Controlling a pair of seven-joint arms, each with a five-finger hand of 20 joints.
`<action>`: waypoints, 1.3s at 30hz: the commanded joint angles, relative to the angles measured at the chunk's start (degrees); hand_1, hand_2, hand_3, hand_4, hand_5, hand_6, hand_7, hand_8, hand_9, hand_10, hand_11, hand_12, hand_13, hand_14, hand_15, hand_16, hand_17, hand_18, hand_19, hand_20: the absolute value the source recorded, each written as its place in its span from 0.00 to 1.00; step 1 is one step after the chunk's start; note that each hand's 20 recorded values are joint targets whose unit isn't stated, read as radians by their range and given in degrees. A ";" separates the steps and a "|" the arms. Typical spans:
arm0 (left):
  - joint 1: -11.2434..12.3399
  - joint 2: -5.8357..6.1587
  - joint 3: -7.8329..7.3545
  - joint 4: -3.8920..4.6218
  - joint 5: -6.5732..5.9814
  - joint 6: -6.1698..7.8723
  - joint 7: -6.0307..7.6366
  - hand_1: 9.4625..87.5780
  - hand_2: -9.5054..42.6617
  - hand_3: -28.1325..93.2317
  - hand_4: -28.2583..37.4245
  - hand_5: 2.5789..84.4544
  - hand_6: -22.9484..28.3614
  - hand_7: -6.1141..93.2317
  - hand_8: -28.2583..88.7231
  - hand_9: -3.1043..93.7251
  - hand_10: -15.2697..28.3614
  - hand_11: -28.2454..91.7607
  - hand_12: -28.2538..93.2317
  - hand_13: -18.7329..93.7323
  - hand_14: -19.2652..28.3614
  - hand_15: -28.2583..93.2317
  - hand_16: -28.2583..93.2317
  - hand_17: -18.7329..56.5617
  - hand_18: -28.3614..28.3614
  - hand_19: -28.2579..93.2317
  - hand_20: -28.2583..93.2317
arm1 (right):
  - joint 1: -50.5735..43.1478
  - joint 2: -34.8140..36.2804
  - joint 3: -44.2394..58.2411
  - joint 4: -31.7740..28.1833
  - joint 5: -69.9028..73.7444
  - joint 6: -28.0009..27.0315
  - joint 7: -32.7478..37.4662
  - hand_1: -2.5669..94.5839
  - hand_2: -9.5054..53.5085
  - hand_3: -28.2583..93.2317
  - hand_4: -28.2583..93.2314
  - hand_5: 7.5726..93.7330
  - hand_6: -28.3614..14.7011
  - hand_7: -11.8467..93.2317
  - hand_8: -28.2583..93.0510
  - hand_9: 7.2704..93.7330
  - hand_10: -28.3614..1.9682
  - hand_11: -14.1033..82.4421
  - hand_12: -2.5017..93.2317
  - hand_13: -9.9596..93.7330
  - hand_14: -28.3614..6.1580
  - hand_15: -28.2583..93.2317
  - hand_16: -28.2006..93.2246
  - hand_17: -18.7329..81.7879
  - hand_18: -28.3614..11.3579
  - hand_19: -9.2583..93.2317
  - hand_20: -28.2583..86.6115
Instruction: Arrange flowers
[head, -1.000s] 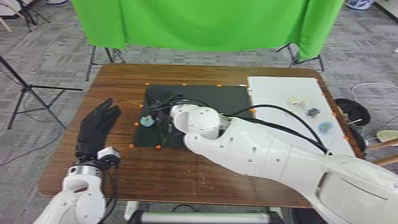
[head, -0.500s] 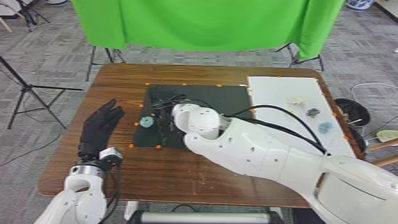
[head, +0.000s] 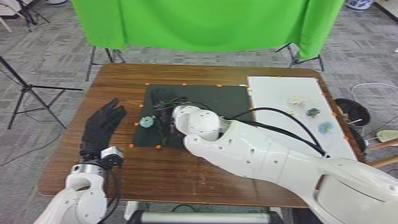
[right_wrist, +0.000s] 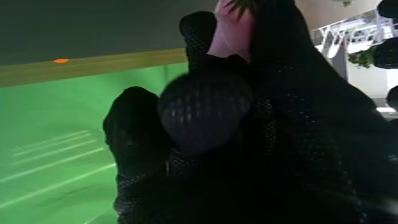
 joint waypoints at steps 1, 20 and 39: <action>0.26 -0.37 -0.01 0.19 0.16 -0.54 -0.25 0.12 0.00 0.83 0.00 0.49 0.50 0.17 0.19 0.47 0.63 0.36 0.33 0.48 0.71 0.31 0.23 0.35 0.67 0.25 0.37 | 0.67 -0.44 0.85 -0.21 0.68 -0.48 1.07 0.54 0.00 0.76 0.11 0.74 0.74 0.30 0.25 0.80 0.55 0.28 0.20 1.00 0.79 0.70 0.48 0.84 0.42 1.00 0.72; -0.06 -0.49 0.13 0.29 0.23 -0.68 -0.29 0.13 0.00 0.83 0.00 0.49 0.50 0.18 0.18 0.47 0.63 0.37 0.33 0.48 0.71 0.31 0.23 0.35 0.67 0.25 0.37 | 1.16 -0.56 1.32 -0.82 2.96 -1.30 2.11 0.45 0.00 0.82 0.10 0.66 0.74 0.28 0.18 0.80 0.49 0.27 0.17 1.00 0.78 0.69 0.47 0.85 0.42 1.00 0.70; 0.34 -0.81 -0.16 0.07 0.31 -0.66 -0.55 0.14 0.00 0.83 0.00 0.49 0.50 0.18 0.18 0.47 0.63 0.37 0.33 0.48 0.71 0.31 0.23 0.35 0.67 0.25 0.37 | 1.28 0.48 1.89 -1.88 3.40 -5.33 2.67 0.28 0.00 0.80 0.13 0.57 0.68 0.24 0.15 0.74 0.40 0.24 0.15 1.00 0.75 0.67 0.46 0.84 0.40 1.00 0.65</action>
